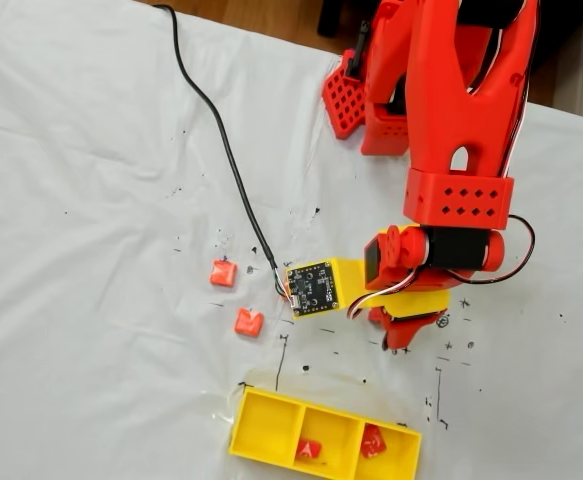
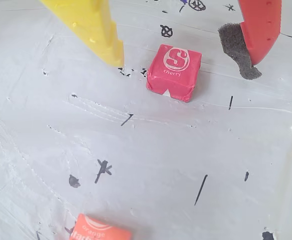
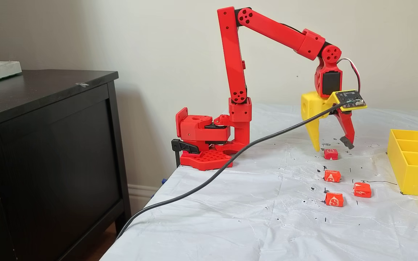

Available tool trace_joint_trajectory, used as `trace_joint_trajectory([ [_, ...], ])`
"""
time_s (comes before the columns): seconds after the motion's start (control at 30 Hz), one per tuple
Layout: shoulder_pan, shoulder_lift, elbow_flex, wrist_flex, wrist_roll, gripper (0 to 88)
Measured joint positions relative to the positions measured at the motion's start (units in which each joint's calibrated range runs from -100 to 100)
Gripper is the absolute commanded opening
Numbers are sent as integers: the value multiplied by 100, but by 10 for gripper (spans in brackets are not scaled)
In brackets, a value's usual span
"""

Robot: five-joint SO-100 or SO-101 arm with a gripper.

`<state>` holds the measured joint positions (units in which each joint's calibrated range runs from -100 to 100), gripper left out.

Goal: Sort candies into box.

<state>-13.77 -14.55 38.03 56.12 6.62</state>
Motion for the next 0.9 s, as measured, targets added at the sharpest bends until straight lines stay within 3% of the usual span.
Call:
trace_joint_trajectory([
  [0.37,-81,399,-70,-212,-63,266],
  [0.53,-122,501,-70,-487,-98,90],
  [0.67,-122,535,-79,-573,-98,91],
  [0.73,-130,585,-131,-573,-98,36],
  [0.9,-154,594,-149,-573,-112,12],
])
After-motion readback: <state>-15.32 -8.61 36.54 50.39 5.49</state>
